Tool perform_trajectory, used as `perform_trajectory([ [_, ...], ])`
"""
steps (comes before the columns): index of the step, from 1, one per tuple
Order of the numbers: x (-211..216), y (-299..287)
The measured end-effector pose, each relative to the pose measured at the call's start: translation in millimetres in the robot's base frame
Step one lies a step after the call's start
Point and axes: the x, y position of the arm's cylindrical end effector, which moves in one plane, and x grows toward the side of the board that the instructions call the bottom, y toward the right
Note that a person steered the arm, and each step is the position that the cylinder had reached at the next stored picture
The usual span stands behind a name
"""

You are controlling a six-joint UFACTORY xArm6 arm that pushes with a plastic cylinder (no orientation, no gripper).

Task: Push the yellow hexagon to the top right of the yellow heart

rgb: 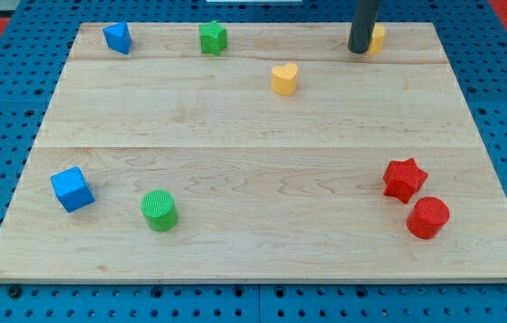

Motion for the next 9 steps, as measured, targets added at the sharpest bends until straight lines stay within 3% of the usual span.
perform_trajectory([
  [5,53,0],
  [7,73,-69],
  [8,98,-5],
  [9,169,77],
])
